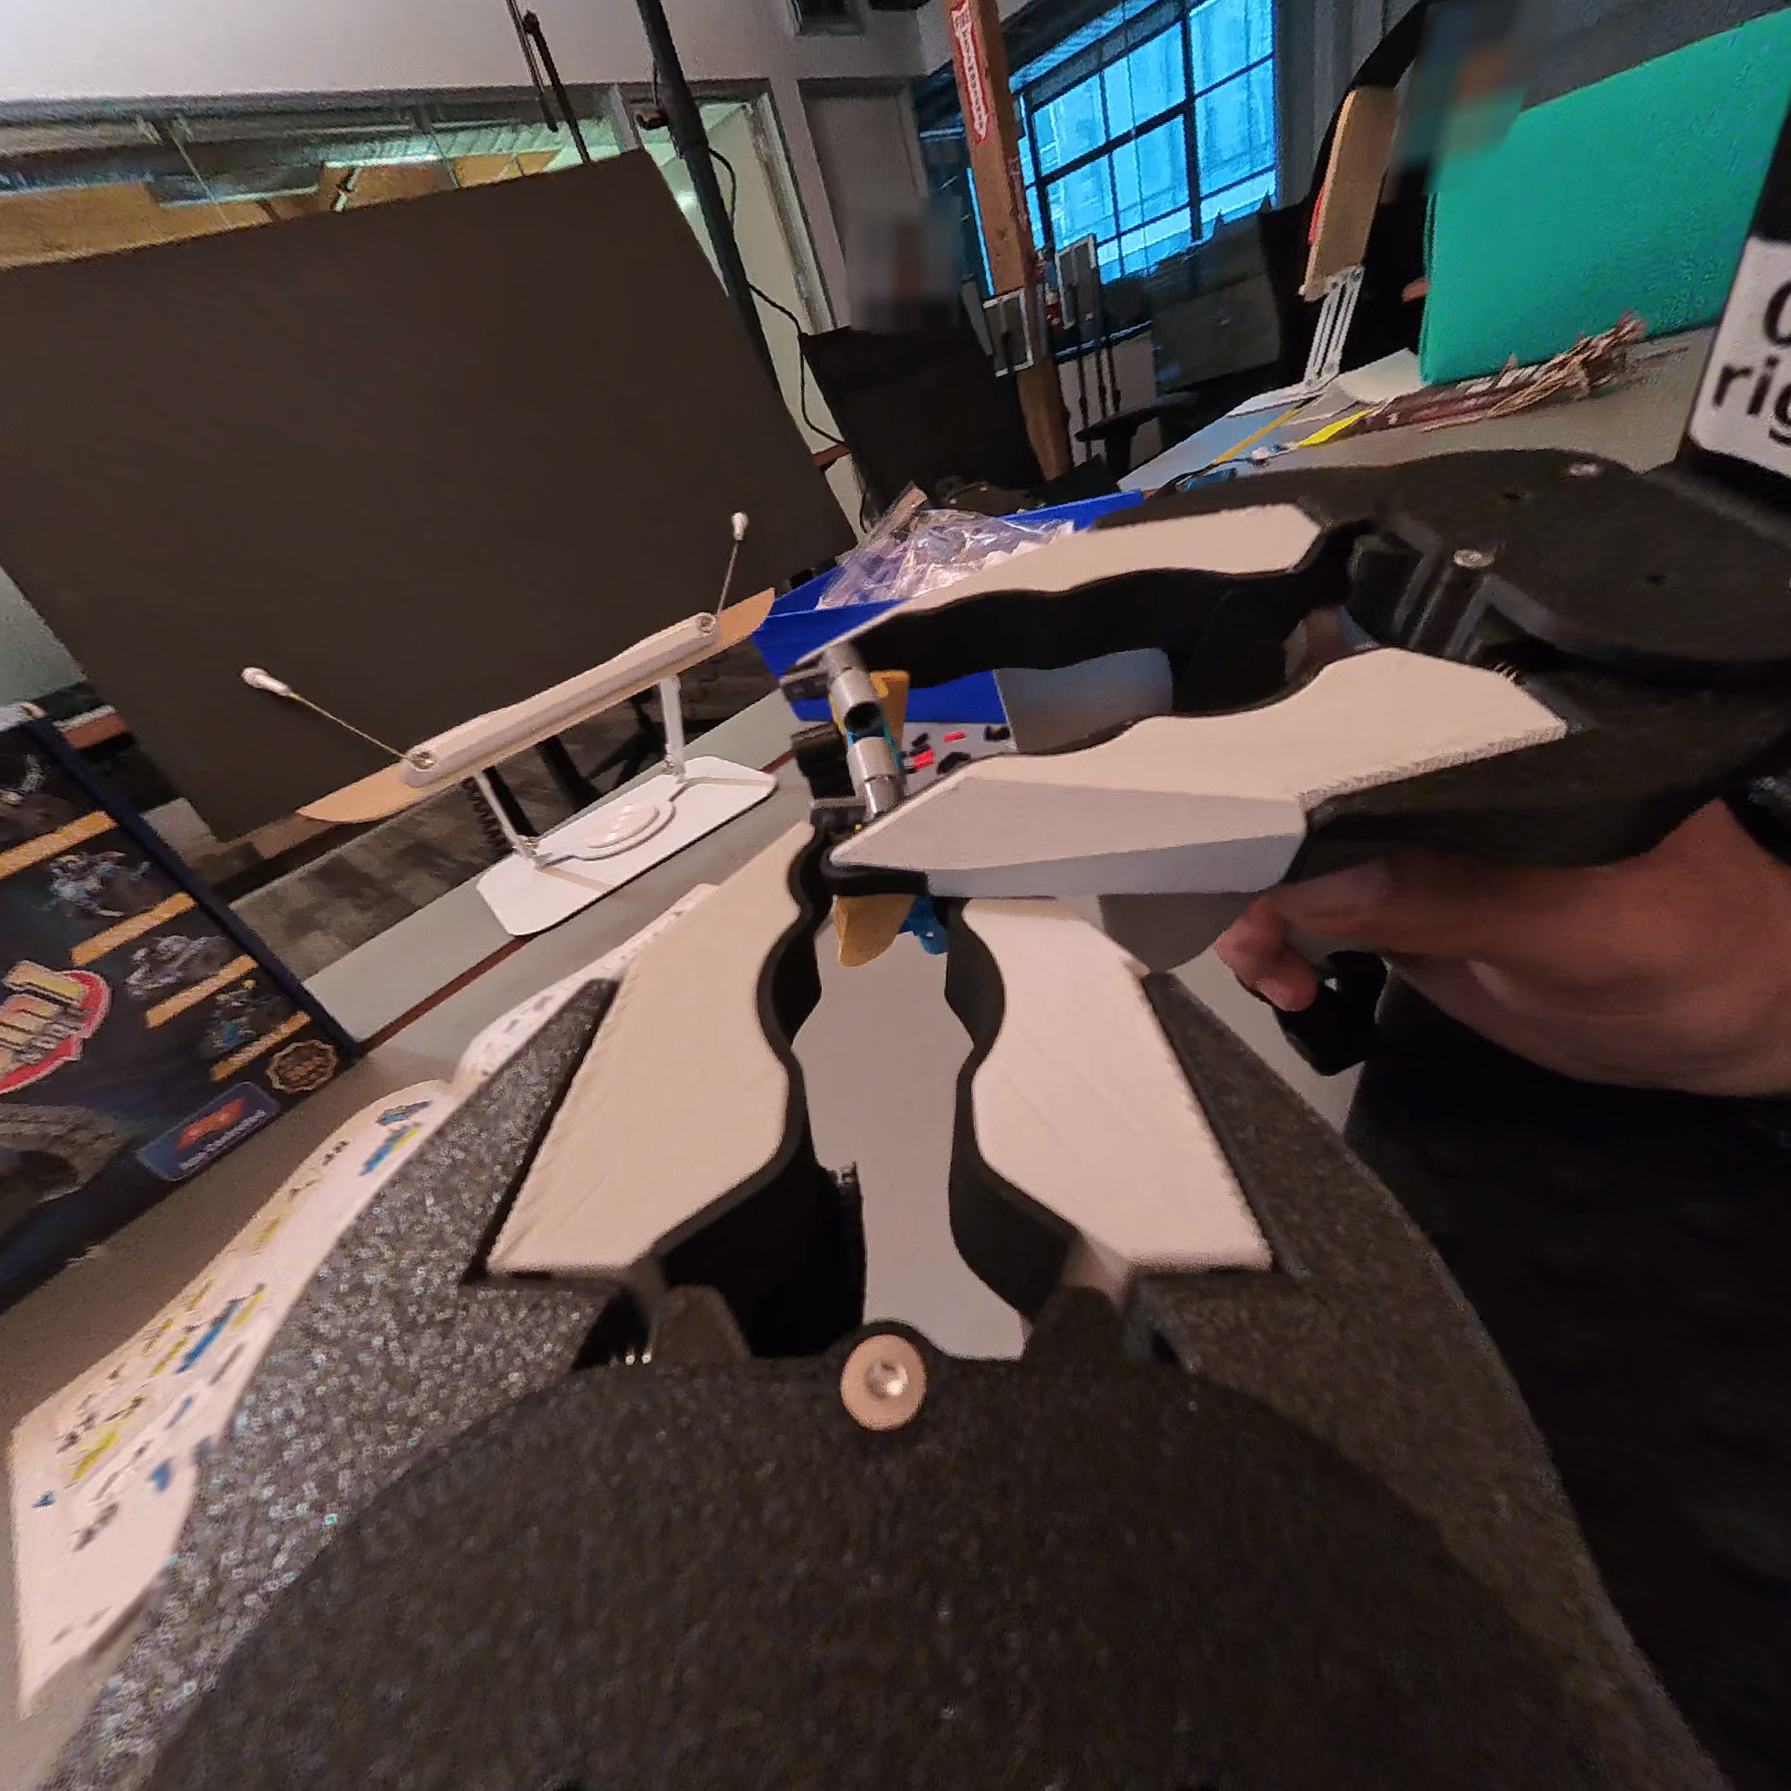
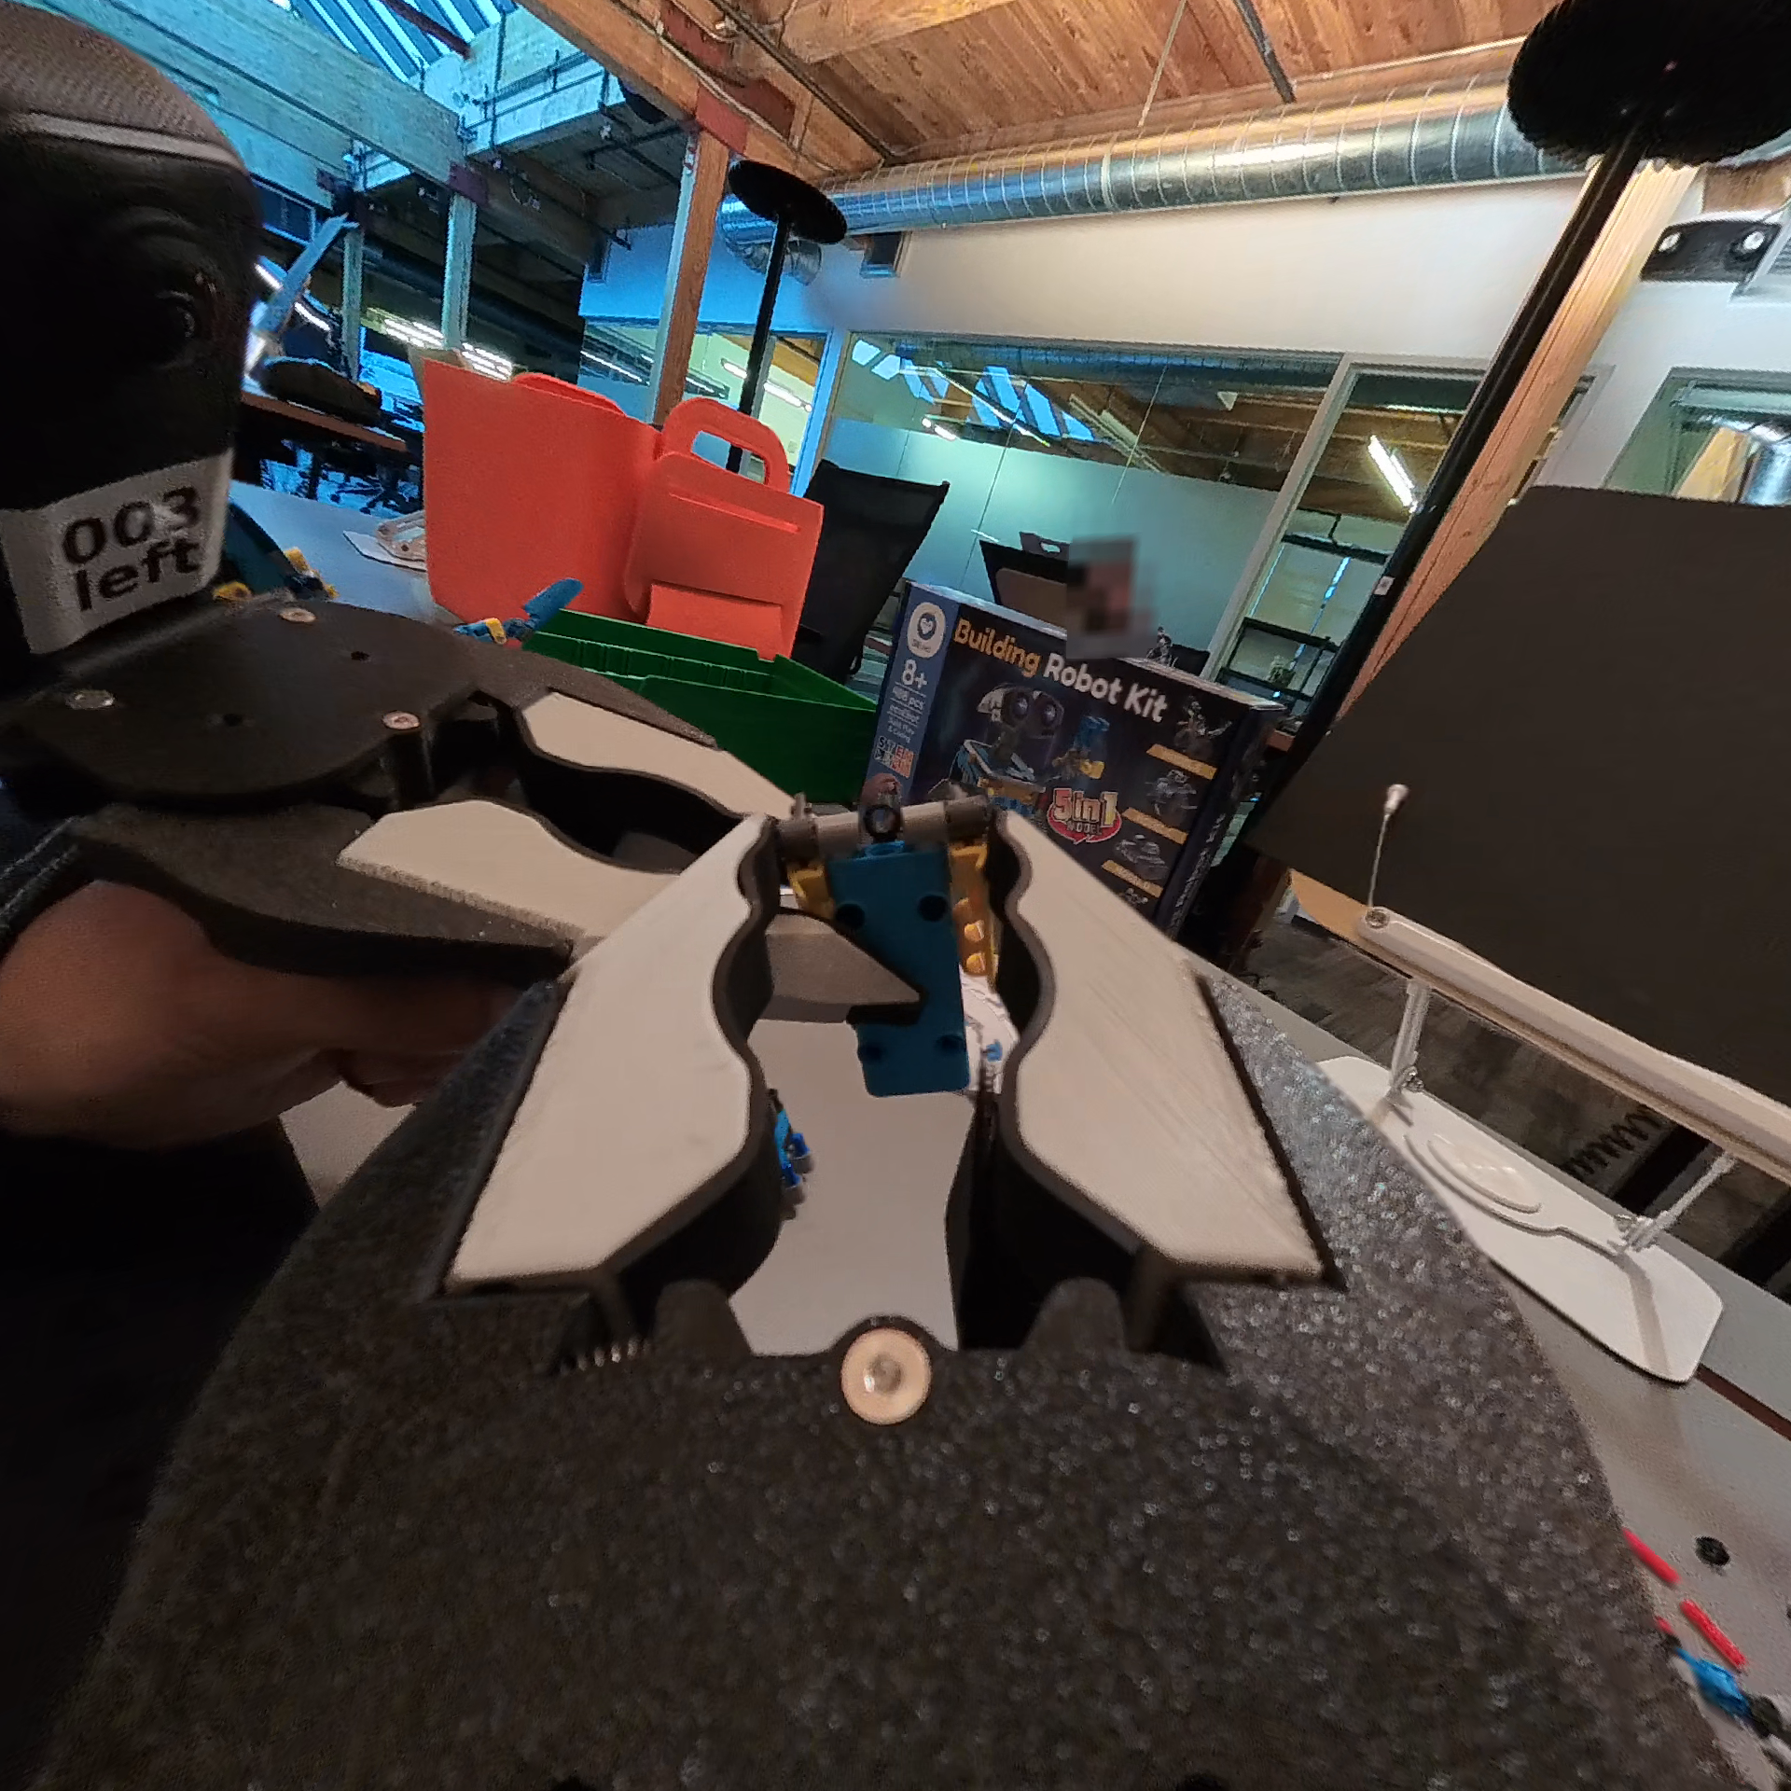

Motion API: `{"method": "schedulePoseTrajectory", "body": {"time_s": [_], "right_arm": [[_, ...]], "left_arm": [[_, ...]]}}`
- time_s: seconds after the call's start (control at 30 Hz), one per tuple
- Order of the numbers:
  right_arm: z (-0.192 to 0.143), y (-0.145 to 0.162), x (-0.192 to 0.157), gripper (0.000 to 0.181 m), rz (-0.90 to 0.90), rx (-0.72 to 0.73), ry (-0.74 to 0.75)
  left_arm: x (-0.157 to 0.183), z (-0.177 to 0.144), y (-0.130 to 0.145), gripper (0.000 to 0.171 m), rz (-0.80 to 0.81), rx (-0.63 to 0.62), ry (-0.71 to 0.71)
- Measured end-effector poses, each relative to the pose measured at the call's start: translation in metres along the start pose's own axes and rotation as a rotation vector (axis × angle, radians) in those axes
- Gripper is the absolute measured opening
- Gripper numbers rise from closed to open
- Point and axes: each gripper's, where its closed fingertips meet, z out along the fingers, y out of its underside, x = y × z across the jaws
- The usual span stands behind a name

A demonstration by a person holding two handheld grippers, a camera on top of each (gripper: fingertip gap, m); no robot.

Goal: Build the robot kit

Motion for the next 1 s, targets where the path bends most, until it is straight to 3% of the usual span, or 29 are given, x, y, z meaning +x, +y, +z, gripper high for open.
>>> {"method": "schedulePoseTrajectory", "body": {"time_s": [0.23, 0.37, 0.47, 0.57, 0.6, 0.7, 0.77, 0.87, 1.0], "right_arm": [[0.000, 0.009, 0.003, 0.041, 0.058, -0.080, -0.004], [-0.001, 0.018, 0.008, 0.041, 0.125, -0.117, -0.014], [-0.003, 0.022, 0.017, 0.041, 0.189, -0.127, -0.010], [0.003, 0.046, 0.014, 0.041, 0.255, -0.228, -0.054], [0.007, 0.056, 0.009, 0.041, 0.280, -0.266, -0.083], [0.014, 0.086, -0.006, 0.041, 0.336, -0.411, -0.156], [0.015, 0.093, -0.011, 0.041, 0.336, -0.446, -0.174], [0.015, 0.095, -0.011, 0.041, 0.339, -0.456, -0.179], [0.015, 0.097, -0.011, 0.041, 0.351, -0.461, -0.175]], "left_arm": [[0.006, 0.005, 0.007, 0.020, -0.207, -0.022, 0.082], [0.019, 0.006, 0.016, 0.030, -0.408, -0.065, 0.271], [-0.006, -0.010, 0.035, 0.047, -0.345, -0.123, 0.286], [-0.070, -0.030, 0.087, 0.047, -0.246, -0.273, 0.096], [-0.079, -0.036, 0.102, 0.048, -0.251, -0.327, 0.096], [-0.064, -0.048, 0.134, 0.055, -0.338, -0.484, 0.237], [-0.049, -0.050, 0.142, 0.059, -0.301, -0.534, 0.303], [-0.039, -0.045, 0.149, 0.064, -0.210, -0.580, 0.301], [-0.035, -0.040, 0.165, 0.058, -0.176, -0.674, 0.281]]}}
